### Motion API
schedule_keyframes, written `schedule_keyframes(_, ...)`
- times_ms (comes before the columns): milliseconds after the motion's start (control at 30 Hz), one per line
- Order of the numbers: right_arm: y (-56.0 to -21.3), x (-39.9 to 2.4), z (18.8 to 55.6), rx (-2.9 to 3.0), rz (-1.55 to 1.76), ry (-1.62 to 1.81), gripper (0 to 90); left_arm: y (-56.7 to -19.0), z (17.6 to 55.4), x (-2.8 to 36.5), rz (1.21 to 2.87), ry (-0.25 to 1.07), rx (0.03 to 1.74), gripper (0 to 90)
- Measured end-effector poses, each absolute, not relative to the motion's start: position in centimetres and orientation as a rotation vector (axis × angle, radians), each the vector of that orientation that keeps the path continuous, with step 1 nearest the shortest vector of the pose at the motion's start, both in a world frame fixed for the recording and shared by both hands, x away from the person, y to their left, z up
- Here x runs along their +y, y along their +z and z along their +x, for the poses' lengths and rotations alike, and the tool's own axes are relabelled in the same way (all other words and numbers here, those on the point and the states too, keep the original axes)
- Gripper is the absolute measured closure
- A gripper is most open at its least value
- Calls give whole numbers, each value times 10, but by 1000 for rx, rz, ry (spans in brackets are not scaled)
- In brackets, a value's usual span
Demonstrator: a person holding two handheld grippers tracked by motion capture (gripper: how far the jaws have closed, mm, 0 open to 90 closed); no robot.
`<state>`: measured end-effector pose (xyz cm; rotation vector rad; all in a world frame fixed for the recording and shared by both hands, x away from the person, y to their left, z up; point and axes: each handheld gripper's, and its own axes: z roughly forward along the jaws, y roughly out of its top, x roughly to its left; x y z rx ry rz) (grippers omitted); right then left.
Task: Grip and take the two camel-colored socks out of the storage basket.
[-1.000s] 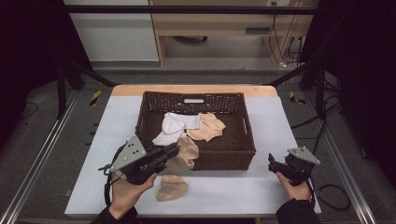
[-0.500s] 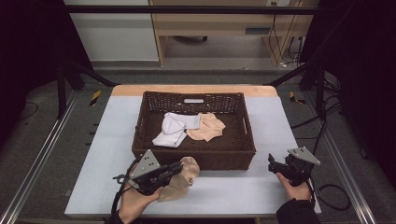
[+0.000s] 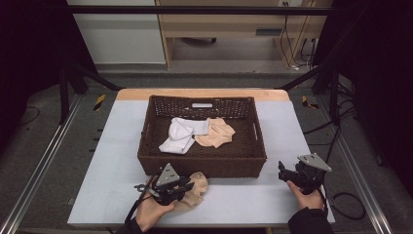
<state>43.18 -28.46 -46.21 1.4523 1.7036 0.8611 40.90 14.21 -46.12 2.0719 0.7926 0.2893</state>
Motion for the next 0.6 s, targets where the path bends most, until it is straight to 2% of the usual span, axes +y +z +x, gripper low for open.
schedule_keyframes(33, -462, -285, 432, 1703, 1449, 860, 46, -461, 408, 142, 2066, 304, 791, 677)
schedule_keyframes(100, -462, -285, 432, 1703, 1449, 859, 46, -460, 408, 144, 2055, 329, 785, 650)
schedule_keyframes(200, -462, -285, 431, 1704, 1451, 856, 46, -458, 406, 148, 2020, 332, 778, 515)
schedule_keyframes(333, -462, -285, 431, 1701, 1450, 857, 46, -454, 403, 159, 1971, 369, 800, 394)
schedule_keyframes(467, -462, -285, 431, 1703, 1449, 855, 46, -451, 400, 175, 1940, 410, 842, 332)
schedule_keyframes(600, -462, -286, 431, 1702, 1451, 856, 46, -454, 398, 195, 1933, 438, 884, 309)
